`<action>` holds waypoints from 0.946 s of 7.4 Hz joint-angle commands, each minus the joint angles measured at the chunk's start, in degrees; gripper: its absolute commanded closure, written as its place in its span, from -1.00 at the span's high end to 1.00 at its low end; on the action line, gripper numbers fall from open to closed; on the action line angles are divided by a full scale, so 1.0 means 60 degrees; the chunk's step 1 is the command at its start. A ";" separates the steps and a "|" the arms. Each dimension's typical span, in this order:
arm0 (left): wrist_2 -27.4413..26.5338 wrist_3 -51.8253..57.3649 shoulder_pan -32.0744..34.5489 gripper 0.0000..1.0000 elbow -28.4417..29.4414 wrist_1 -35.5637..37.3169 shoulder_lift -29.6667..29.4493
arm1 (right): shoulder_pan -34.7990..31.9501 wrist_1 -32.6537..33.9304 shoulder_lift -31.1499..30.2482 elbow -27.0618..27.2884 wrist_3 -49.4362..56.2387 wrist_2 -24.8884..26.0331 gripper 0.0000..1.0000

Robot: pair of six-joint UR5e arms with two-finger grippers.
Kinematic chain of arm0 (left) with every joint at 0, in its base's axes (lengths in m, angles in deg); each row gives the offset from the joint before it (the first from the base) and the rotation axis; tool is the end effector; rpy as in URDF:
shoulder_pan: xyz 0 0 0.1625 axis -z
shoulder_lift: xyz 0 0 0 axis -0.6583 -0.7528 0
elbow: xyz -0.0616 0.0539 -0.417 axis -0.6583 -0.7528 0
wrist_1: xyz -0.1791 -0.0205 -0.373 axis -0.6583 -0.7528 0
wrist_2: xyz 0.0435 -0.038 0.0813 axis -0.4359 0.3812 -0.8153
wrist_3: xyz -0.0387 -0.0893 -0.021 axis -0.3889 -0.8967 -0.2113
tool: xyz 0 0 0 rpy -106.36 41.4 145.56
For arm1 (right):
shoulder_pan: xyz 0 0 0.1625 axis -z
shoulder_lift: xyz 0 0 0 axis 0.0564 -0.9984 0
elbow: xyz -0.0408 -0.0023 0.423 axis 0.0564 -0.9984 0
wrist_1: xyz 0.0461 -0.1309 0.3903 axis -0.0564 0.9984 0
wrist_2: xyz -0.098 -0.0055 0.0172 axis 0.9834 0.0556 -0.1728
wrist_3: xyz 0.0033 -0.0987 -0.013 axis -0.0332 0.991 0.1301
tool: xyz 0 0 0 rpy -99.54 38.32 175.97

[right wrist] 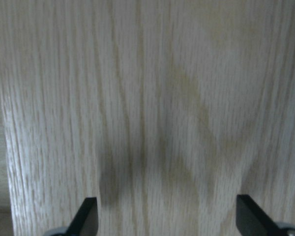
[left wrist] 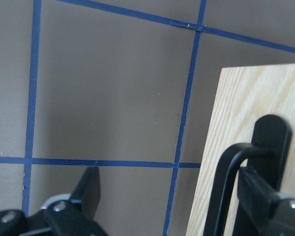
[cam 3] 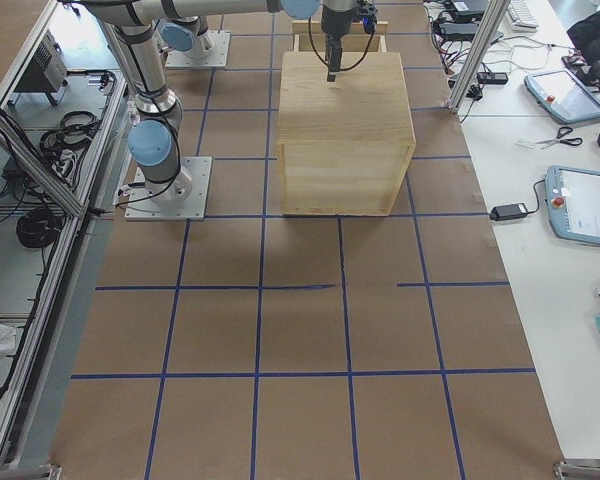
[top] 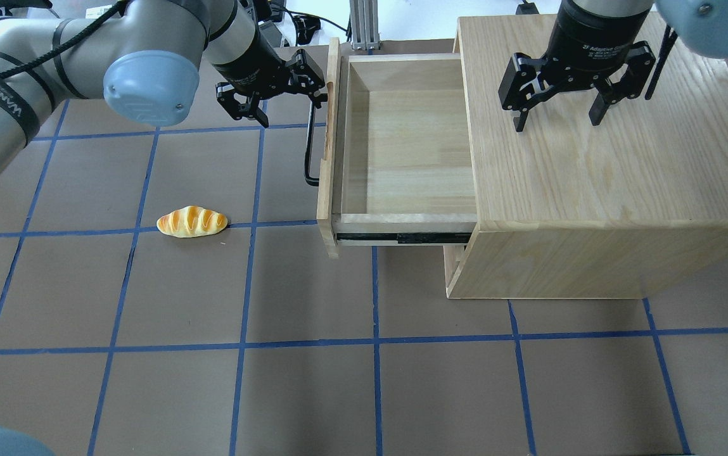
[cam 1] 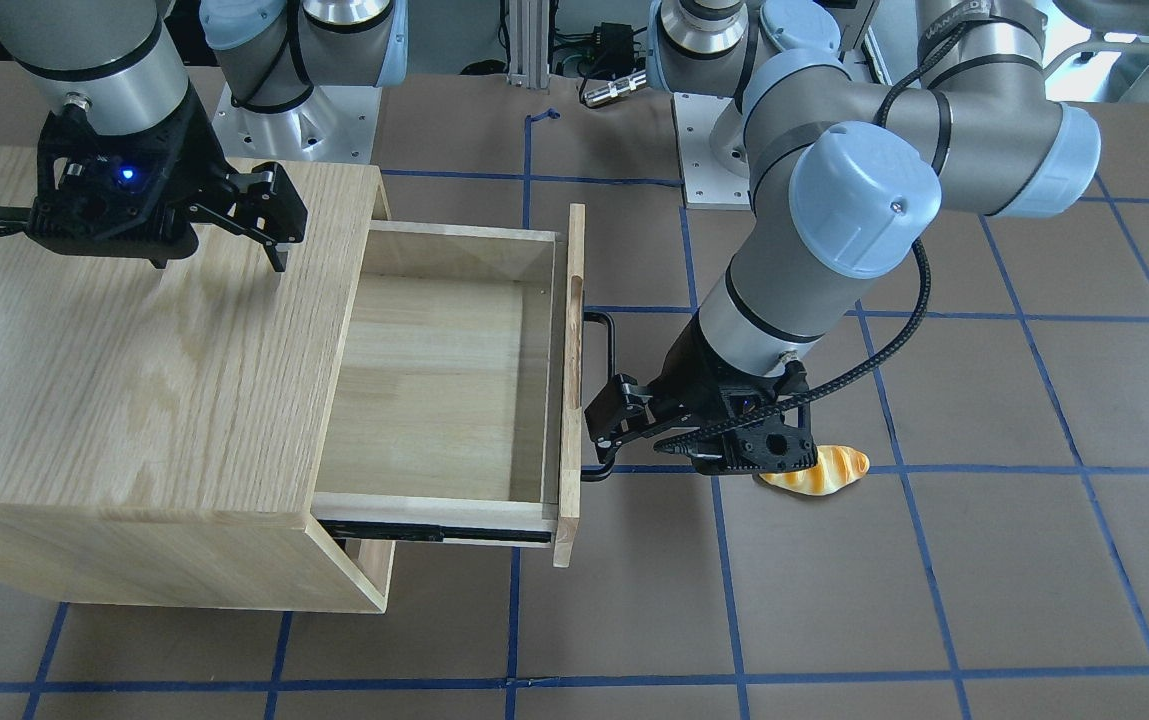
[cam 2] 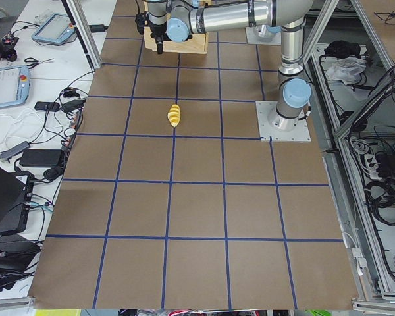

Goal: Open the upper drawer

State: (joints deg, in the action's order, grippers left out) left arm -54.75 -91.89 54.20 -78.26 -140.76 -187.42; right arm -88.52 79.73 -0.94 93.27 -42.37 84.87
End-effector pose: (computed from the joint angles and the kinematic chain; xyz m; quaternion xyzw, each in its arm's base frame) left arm -0.2152 -0.6112 0.3910 0.0818 -0.9868 0.0475 0.1312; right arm 0.1448 -0.5162 0.5048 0.0061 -0.9995 -0.0226 0.0220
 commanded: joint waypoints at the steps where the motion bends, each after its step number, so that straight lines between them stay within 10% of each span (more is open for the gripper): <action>1: -0.0007 0.0003 -0.0031 1.00 0.0001 -0.0013 0.0027 | 0.0000 0.0000 0.0000 -0.0001 -0.0004 0.0000 1.00; 7: -0.1238 0.0003 -0.0599 1.00 0.0587 -0.2224 0.1533 | 0.0000 0.0000 0.0000 -0.0001 -0.0004 0.0000 1.00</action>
State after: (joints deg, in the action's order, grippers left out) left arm -61.40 -91.88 52.64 -74.91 -152.43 -180.20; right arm -88.52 79.73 -0.95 93.26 -42.37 84.87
